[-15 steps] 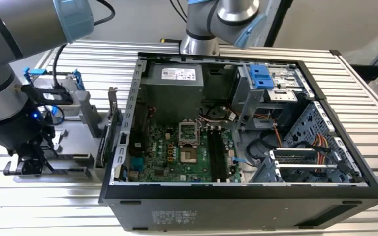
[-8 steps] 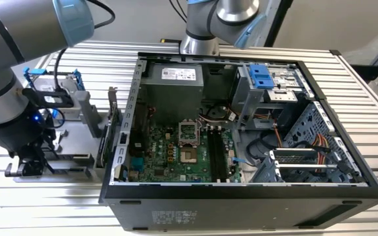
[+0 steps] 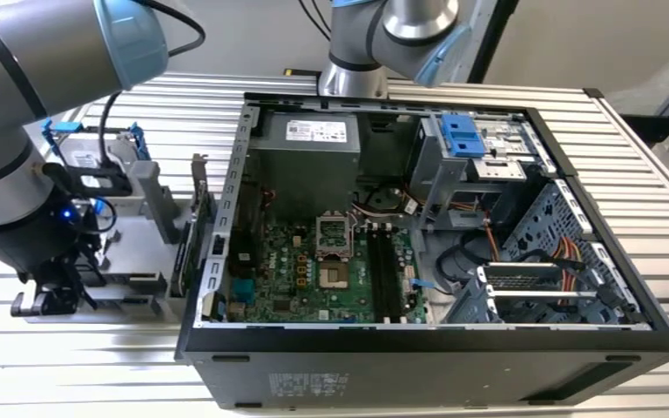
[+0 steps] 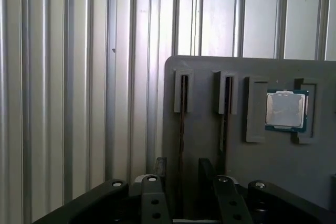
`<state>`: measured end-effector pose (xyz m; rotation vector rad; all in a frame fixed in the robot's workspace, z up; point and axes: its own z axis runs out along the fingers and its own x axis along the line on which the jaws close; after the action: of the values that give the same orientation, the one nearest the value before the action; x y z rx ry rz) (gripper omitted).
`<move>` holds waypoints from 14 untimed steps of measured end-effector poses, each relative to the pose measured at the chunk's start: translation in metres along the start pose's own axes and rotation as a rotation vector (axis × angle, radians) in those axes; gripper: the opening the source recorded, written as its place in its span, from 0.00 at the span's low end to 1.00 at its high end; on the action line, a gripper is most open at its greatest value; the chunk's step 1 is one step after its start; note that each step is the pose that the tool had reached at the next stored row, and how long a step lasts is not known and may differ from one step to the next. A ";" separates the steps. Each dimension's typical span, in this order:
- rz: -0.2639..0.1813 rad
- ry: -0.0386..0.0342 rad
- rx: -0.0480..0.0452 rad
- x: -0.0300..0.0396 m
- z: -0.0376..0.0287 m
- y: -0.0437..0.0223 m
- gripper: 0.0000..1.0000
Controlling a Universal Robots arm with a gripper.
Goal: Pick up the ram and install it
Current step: 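Pick up the ram and move it above insertion slot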
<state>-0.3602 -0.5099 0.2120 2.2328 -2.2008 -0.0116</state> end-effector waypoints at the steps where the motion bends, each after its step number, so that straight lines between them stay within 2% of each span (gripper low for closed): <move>1: 0.002 0.0001 0.0000 0.0000 0.0008 0.0001 1.00; 14: 0.017 0.0008 0.0001 0.0000 0.0103 0.0005 1.00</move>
<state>-0.3609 -0.5099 0.2018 2.2137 -2.2192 -0.0105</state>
